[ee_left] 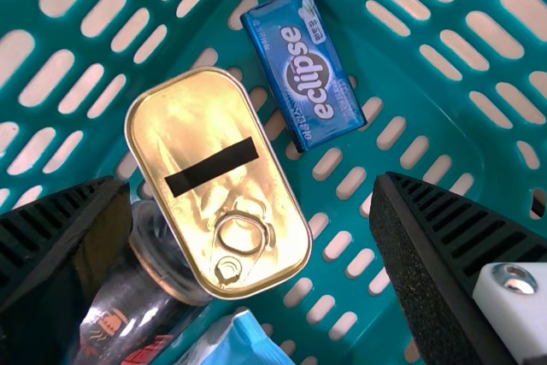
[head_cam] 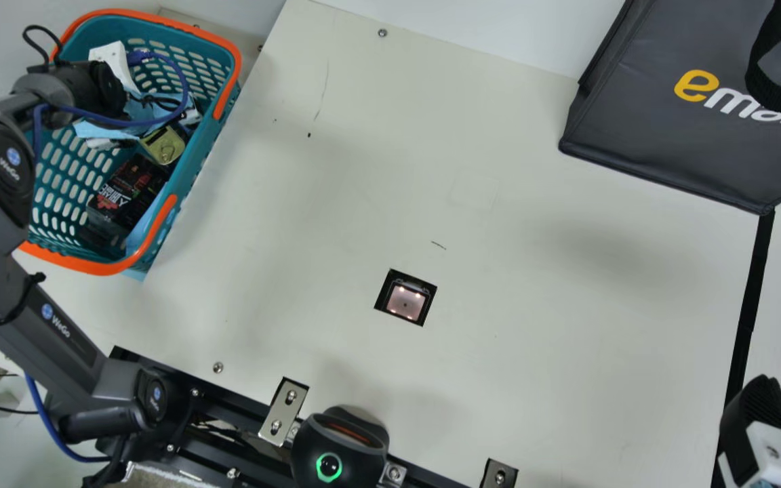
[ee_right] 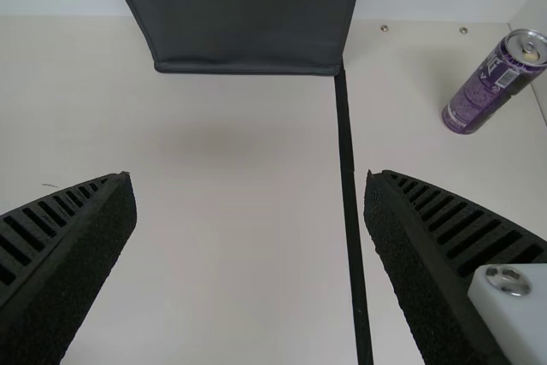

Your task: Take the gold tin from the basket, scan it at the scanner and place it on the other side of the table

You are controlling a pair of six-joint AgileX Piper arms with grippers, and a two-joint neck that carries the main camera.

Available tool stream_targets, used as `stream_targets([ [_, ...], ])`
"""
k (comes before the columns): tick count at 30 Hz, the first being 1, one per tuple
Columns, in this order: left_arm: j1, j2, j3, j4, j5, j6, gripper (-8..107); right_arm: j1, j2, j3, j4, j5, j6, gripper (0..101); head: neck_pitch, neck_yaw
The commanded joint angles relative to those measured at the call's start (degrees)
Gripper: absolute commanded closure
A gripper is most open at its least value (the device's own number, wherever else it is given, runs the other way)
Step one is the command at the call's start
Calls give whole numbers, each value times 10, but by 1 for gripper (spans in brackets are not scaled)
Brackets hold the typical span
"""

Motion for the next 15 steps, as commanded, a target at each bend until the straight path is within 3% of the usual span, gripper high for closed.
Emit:
stream_targets([
  [1, 1, 2, 3, -1, -9, 2, 9, 0, 0, 0, 0, 0, 0, 6, -17, 2],
  [15, 13, 11, 22, -26, -36, 16, 9, 0, 0, 0, 0, 0, 0, 6, -17, 2],
])
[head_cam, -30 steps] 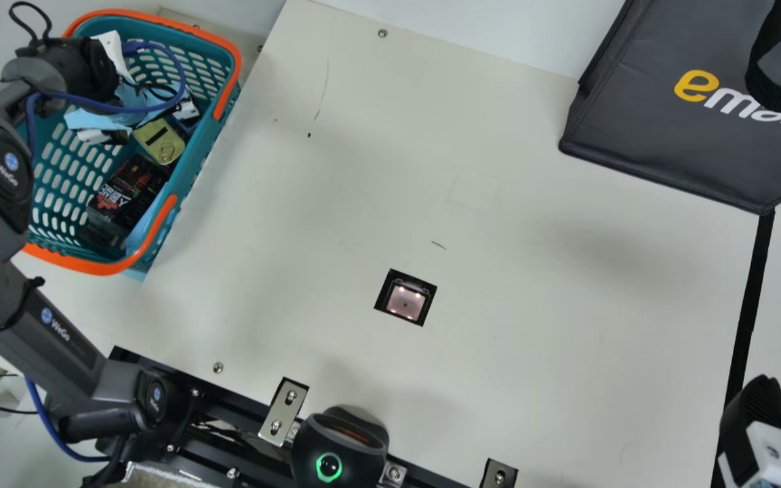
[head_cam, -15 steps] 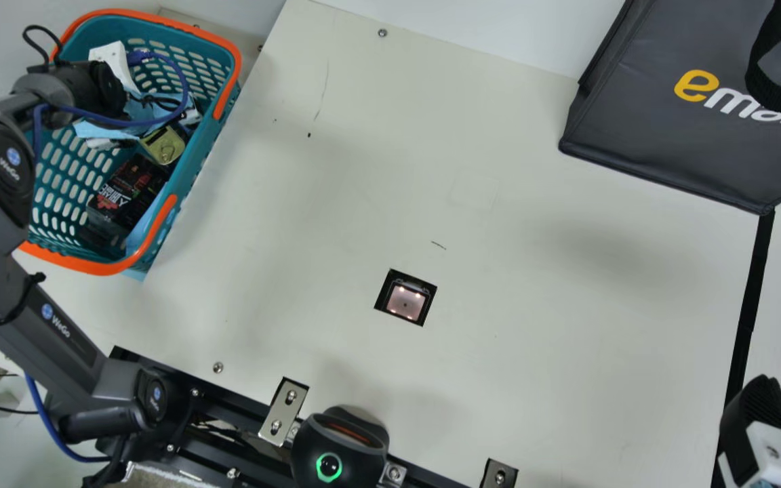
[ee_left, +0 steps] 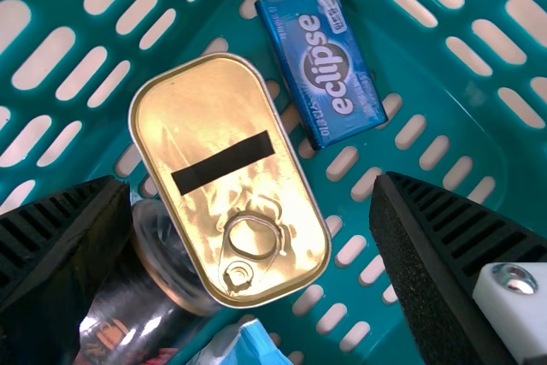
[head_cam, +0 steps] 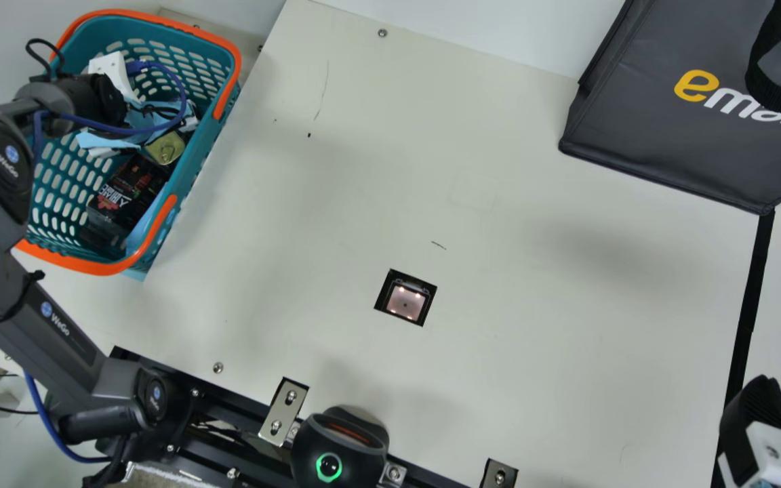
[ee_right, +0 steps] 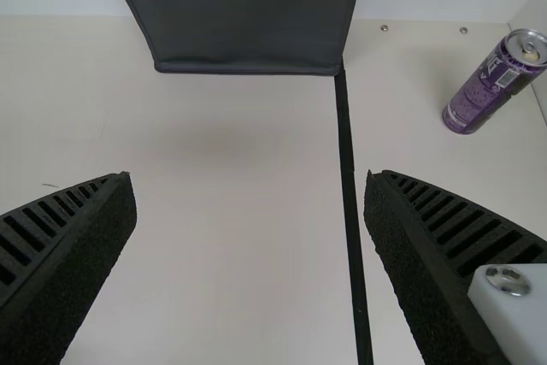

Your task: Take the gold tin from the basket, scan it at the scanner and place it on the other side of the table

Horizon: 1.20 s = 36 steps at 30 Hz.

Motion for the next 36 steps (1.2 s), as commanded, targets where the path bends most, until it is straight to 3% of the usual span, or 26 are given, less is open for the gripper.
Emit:
stream_targets([
  [1, 1, 3, 1, -14, -6, 12, 9, 0, 0, 0, 0, 0, 0, 6, -17, 2],
  [21, 3, 48, -22, -136, -41, 129, 9, 0, 0, 0, 0, 0, 0, 6, -17, 2],
  [36, 3, 48, -33, -167, -29, 166, 107, 0, 0, 0, 0, 0, 0, 6, -17, 2],
])
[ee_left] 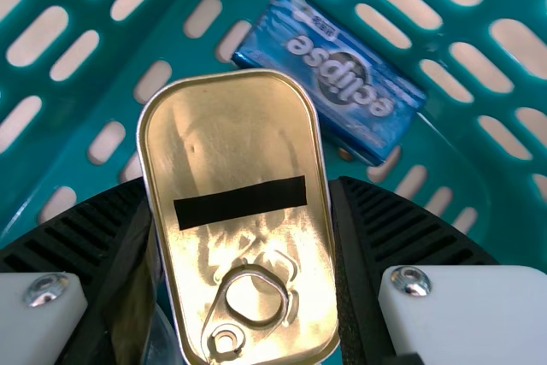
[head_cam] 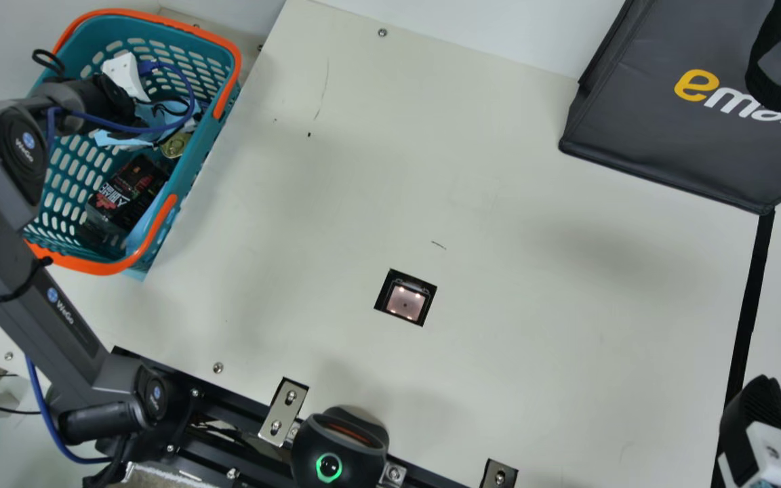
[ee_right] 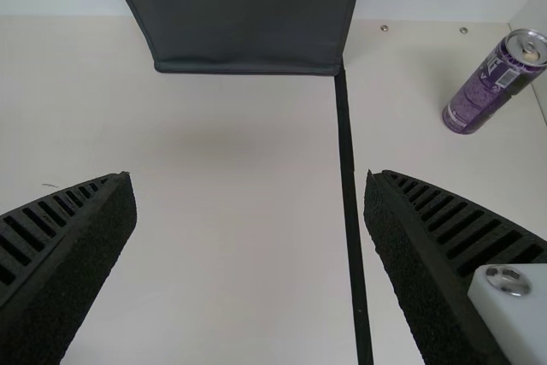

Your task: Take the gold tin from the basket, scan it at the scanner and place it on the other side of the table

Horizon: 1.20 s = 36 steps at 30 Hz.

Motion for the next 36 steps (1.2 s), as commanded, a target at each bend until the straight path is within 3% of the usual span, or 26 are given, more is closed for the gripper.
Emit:
stream_targets([
  [1, 0, -9, 3, -5, 0, 4, 107, 0, 0, 0, 0, 0, 0, 6, -17, 1],
  [9, 4, -65, 26, -26, -1, 15, 107, 0, 0, 0, 0, 0, 0, 6, -17, 1],
  [15, 10, -120, 49, -2, 15, -11, 107, 0, 0, 0, 0, 0, 0, 6, -17, 1],
  [25, 10, -219, 70, 44, 86, -58, 107, 0, 0, 0, 0, 0, 0, 6, -17, 1],
  [36, 12, -312, 51, 60, 166, -64, 107, 0, 0, 0, 0, 1, 0, 6, -17, 1],
])
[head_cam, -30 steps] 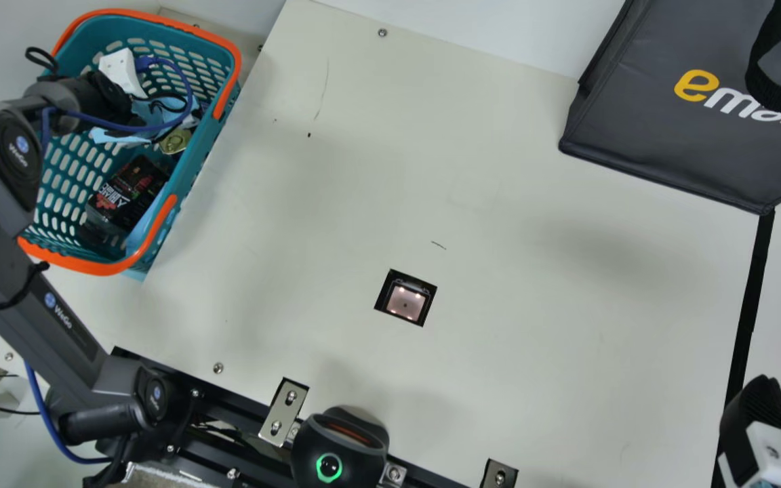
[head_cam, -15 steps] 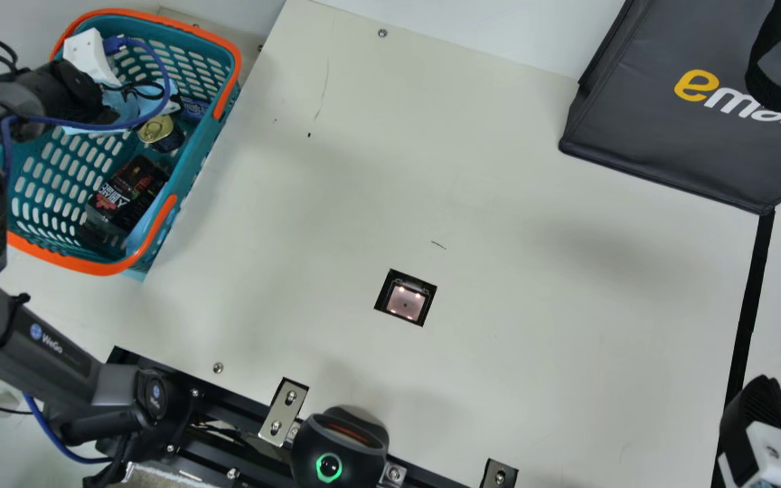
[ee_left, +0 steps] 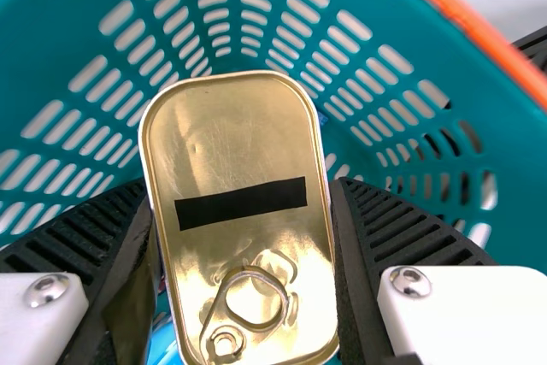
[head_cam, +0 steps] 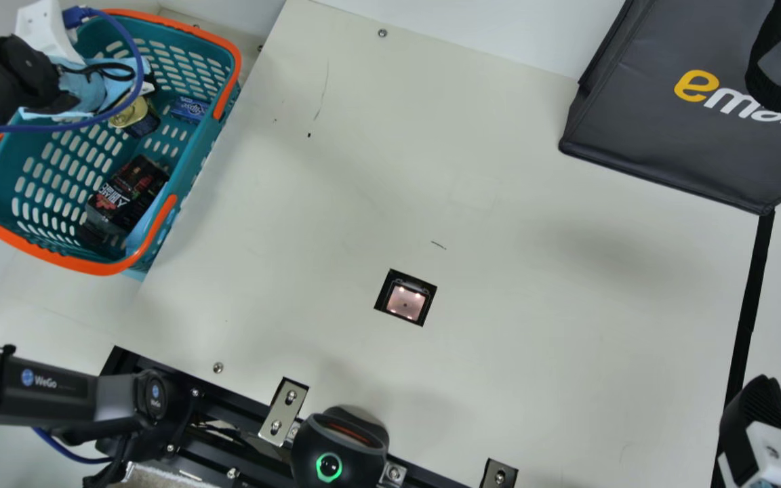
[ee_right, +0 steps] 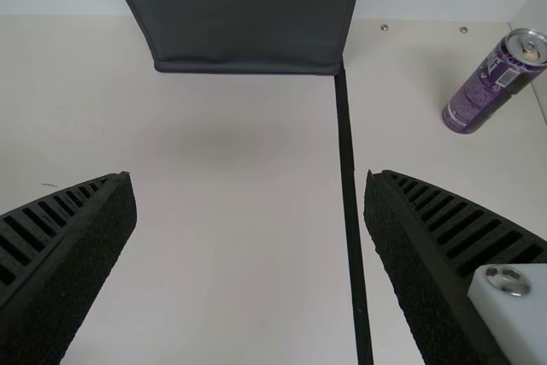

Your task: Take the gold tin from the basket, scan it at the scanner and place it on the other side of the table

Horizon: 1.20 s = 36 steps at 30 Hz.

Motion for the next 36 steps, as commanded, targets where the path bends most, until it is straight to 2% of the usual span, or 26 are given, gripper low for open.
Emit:
stream_targets([
  [1, -1, -18, -5, -3, 15, 6, 107, 0, 0, 0, 0, 0, 0, 6, -17, 2],
  [9, -27, -81, -21, -21, 70, 46, 107, 0, 0, 0, 0, -1, 0, 6, -17, 2],
  [17, -92, -141, -26, -37, 127, 72, 107, 0, 0, 0, 0, -1, 0, 6, -17, 2],
  [25, -206, -182, -26, -34, 180, 48, 107, 0, 0, 0, 0, -1, 0, 6, -17, 2],
  [36, -404, -211, -20, 12, 218, -62, 107, 0, 0, 0, 0, -1, 0, 6, -17, 2],
])
